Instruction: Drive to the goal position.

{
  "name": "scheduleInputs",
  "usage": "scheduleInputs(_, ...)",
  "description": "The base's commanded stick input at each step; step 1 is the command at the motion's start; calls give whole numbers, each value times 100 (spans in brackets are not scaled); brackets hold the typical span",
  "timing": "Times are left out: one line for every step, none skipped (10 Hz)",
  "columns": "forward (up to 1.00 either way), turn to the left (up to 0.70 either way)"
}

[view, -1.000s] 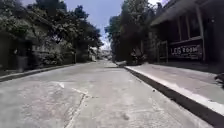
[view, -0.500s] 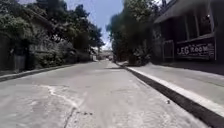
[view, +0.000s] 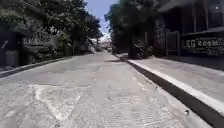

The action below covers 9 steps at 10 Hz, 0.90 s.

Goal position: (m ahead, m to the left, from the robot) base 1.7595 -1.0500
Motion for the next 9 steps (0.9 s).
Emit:
scheduleInputs(100, -1)
scheduleInputs(100, -7)
scheduleInputs(100, -22)
scheduleInputs(100, -36)
scheduleInputs(100, -5)
scheduleInputs(100, 0)
scheduleInputs(100, 0)
scheduleInputs(100, 0)
scheduleInputs(100, 0)
